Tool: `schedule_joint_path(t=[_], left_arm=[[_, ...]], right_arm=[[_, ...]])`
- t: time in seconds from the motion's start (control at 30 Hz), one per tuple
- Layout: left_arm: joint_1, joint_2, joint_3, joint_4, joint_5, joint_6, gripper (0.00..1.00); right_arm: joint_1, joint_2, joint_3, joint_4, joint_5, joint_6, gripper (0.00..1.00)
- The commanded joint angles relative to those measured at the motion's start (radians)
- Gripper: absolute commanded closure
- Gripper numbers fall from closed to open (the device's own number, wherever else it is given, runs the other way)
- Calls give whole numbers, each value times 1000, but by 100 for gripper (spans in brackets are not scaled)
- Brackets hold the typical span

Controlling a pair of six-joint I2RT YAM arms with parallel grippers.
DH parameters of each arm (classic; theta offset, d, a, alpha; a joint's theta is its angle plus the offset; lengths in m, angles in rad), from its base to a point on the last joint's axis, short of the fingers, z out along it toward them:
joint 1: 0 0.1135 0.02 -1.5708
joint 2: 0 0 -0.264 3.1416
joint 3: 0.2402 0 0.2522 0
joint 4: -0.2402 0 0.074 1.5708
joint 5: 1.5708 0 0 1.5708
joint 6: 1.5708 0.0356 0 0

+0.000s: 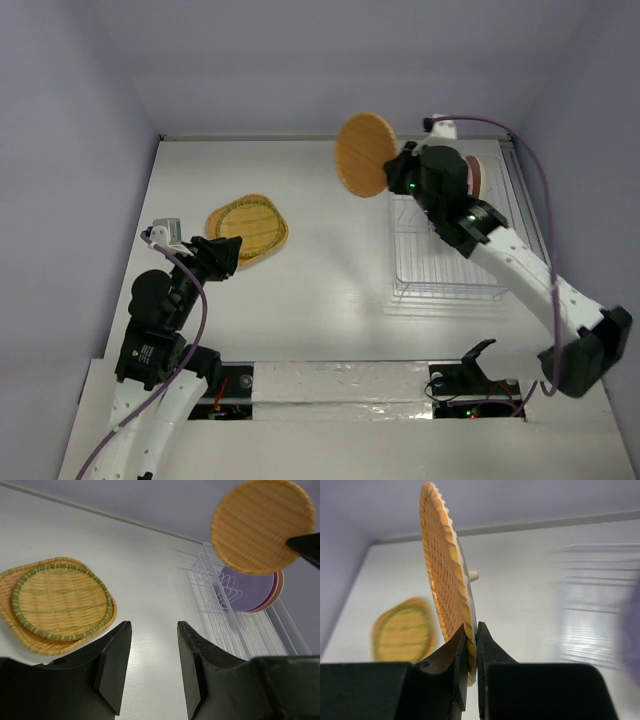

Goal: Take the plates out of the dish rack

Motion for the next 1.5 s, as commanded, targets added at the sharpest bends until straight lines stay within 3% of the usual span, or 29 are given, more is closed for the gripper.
schedule_joint_path(t=[0.0,0.3,0.43,0.53,0.8,0.97,1.13,1.23,1.47], left_arm=[[5,11,8,49,10,5,61],[14,17,9,44,1,2,61],[14,14,9,44,0,2,61],[14,15,9,46,-1,2,61],[14,17,8,46,4,3,61],[14,17,8,44,1,2,61],[14,15,9,47,3,2,61],[14,15,9,46,3,2,61],[23,11,12,46,-5,2,57]], right_arm=[[111,186,49,237,-240,153,100],[217,666,276,542,-435,474,100],[237,812,351,578,-457,581,100],[237,885,355,608,-459,646,99],[268,987,369,590,-455,691,84],[277,982,359,541,-442,658,66],[277,920,327,464,-359,586,19],[287,871,313,400,-281,525,4],[287,731,241,303,-150,422,0]])
